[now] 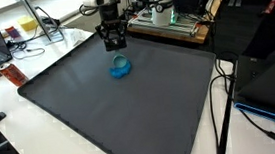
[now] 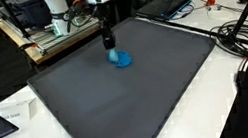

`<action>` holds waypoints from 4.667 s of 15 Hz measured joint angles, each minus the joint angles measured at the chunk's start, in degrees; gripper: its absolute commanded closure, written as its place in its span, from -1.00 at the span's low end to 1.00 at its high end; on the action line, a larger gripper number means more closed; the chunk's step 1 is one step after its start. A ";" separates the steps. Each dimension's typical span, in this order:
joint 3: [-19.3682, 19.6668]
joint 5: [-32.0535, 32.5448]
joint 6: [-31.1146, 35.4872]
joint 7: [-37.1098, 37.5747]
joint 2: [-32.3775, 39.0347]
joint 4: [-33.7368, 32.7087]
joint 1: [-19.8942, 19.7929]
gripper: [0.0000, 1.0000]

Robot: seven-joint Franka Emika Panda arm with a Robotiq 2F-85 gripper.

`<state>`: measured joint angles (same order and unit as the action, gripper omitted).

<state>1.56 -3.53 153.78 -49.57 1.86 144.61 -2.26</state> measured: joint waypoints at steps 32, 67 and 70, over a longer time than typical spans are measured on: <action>1.81 -0.73 -9.06 5.10 -7.35 -0.22 -0.38 0.56; 11.32 -31.48 -47.45 3.55 16.91 -30.70 -15.50 0.56; 10.33 -32.29 -50.66 2.77 20.87 -34.76 -18.29 0.56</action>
<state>11.89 -35.82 103.12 -46.79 22.72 109.85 -20.55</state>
